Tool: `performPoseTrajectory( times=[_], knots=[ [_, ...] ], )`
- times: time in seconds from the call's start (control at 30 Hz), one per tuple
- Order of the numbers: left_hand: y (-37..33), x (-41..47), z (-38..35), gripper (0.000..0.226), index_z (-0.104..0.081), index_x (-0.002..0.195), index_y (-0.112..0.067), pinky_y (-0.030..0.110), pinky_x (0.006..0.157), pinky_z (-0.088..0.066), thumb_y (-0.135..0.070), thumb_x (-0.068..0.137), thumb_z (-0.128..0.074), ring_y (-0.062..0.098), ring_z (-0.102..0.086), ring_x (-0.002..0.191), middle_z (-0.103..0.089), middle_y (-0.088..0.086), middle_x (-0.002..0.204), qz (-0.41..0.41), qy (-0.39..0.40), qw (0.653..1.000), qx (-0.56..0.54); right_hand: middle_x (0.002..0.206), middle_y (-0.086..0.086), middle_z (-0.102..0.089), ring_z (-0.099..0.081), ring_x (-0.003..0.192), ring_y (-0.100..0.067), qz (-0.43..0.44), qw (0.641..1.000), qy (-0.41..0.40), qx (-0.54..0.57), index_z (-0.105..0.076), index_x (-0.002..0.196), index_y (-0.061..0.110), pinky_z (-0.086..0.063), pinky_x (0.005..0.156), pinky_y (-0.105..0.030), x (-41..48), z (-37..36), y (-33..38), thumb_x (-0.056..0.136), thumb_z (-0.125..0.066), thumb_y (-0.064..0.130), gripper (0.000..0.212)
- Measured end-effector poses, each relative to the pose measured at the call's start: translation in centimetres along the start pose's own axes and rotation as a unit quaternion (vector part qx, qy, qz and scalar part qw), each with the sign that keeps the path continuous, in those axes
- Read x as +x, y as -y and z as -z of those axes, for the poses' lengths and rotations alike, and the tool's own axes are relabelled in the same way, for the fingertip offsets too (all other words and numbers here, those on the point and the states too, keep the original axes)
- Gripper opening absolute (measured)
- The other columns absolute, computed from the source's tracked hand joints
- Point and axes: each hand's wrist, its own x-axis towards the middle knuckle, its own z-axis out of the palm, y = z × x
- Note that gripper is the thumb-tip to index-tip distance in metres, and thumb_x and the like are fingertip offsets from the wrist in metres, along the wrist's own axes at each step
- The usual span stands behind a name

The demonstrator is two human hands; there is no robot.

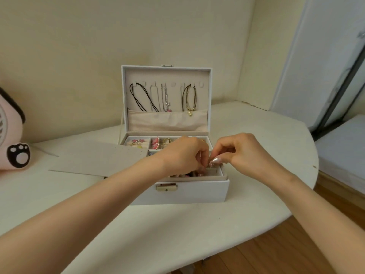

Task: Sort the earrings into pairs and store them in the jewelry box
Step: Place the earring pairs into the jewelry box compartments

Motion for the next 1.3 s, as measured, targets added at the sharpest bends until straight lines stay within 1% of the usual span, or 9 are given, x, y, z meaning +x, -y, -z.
performPoseTrajectory(
  times=[0.07, 0.17, 0.27, 0.4, 0.57, 0.73, 0.83, 0.97, 1.3],
  knots=[
    [-0.1, 0.0, -0.1, 0.006, -0.066, 0.082, -0.019, 0.022, 0.056, -0.038, -0.013, 0.080, -0.065, 0.008, -0.049, 0.063, -0.053, -0.012, 0.064, -0.007, -0.016, 0.999, 0.039, 0.074, -0.003, -0.072, -0.068, 0.076, -0.012, -0.003, 1.000, 0.001, 0.005, -0.073, 0.072, 0.012, -0.054, 0.076, -0.023, 0.0, 0.0, -0.1, 0.074, -0.073, -0.002, 0.013],
    [-0.2, 0.1, -0.3, 0.004, -0.068, 0.082, -0.019, 0.023, 0.062, -0.038, -0.017, 0.079, -0.067, 0.011, -0.051, 0.071, -0.058, -0.010, 0.072, -0.016, -0.031, 0.998, 0.049, 0.069, 0.005, -0.071, -0.063, 0.065, 0.004, -0.001, 1.000, 0.003, 0.011, -0.073, 0.072, 0.013, -0.044, 0.062, -0.007, -0.1, -0.1, -0.1, 0.074, -0.072, -0.002, 0.015],
    [-0.2, 0.1, -0.1, 0.006, -0.071, 0.081, -0.020, 0.024, 0.062, -0.041, -0.017, 0.079, -0.067, 0.012, -0.053, 0.071, -0.056, -0.011, 0.067, -0.013, -0.016, 0.999, 0.032, 0.064, 0.010, -0.066, -0.056, 0.056, 0.011, 0.002, 1.000, 0.002, 0.008, -0.074, 0.074, 0.010, -0.036, 0.055, -0.001, -0.2, -0.1, 0.0, 0.074, -0.072, -0.002, 0.012],
    [-0.4, 0.2, -0.3, 0.014, -0.071, 0.084, -0.020, 0.025, 0.066, -0.042, -0.010, 0.081, -0.061, 0.013, -0.053, 0.072, -0.054, -0.013, 0.066, -0.034, 0.036, 0.998, 0.031, 0.065, 0.006, -0.067, -0.055, 0.055, 0.008, 0.008, 1.000, -0.003, 0.004, -0.073, 0.071, 0.013, -0.038, 0.056, -0.003, -0.2, 0.2, -0.2, 0.074, -0.072, -0.003, 0.016],
    [0.3, 0.0, -1.4, 0.009, -0.062, 0.081, -0.023, 0.028, 0.069, -0.041, -0.014, 0.080, -0.064, 0.007, -0.043, 0.079, -0.060, -0.007, 0.087, -0.068, -0.043, 0.994, 0.077, 0.064, 0.006, -0.066, -0.054, 0.054, 0.008, 0.010, 1.000, -0.014, 0.004, -0.073, 0.069, 0.012, -0.036, 0.055, -0.003, -0.2, 0.5, -0.3, 0.072, -0.073, -0.002, 0.015],
    [0.8, -0.4, -0.7, 0.010, -0.059, 0.077, -0.026, 0.028, 0.066, -0.044, -0.025, 0.081, -0.068, 0.010, -0.051, 0.077, -0.058, -0.011, 0.080, -0.060, -0.073, 0.994, 0.049, 0.070, 0.002, -0.068, -0.051, 0.057, 0.000, 0.008, 1.000, -0.017, -0.007, -0.073, 0.066, 0.018, -0.036, 0.056, -0.007, 0.1, 0.4, -0.2, 0.071, -0.077, 0.005, 0.014],
    [1.5, -0.8, 0.2, 0.006, -0.062, 0.079, -0.023, 0.027, 0.067, -0.046, -0.026, 0.082, -0.067, 0.003, -0.051, 0.070, -0.058, -0.012, 0.077, -0.055, -0.101, 0.993, 0.009, 0.079, 0.005, -0.064, -0.052, 0.071, -0.007, 0.005, 1.000, -0.014, -0.016, -0.072, 0.062, 0.023, -0.036, 0.062, -0.013, 0.1, 0.0, -0.2, 0.067, -0.081, 0.010, 0.017],
    [2.7, -1.6, 0.8, 0.007, -0.061, 0.078, -0.026, 0.025, 0.067, -0.047, -0.026, 0.083, -0.066, 0.001, -0.051, 0.071, -0.056, -0.016, 0.076, -0.054, -0.139, 0.989, -0.004, 0.094, 0.012, -0.056, -0.044, 0.095, 0.000, 0.006, 0.999, 0.040, -0.022, -0.071, 0.061, 0.027, -0.031, 0.076, -0.012, 0.0, -0.5, 0.0, 0.064, -0.083, 0.014, 0.018],
    [3.2, -2.7, 0.7, 0.007, -0.062, 0.078, -0.025, 0.027, 0.068, -0.046, -0.029, 0.084, -0.065, 0.005, -0.053, 0.072, -0.057, -0.016, 0.076, -0.055, -0.169, 0.984, -0.023, 0.073, 0.013, -0.040, -0.038, 0.079, -0.001, -0.031, 0.983, 0.066, -0.168, -0.065, 0.057, 0.034, -0.031, 0.060, -0.010, 0.3, -1.3, 0.9, 0.077, -0.073, 0.013, 0.030]
  ],
)
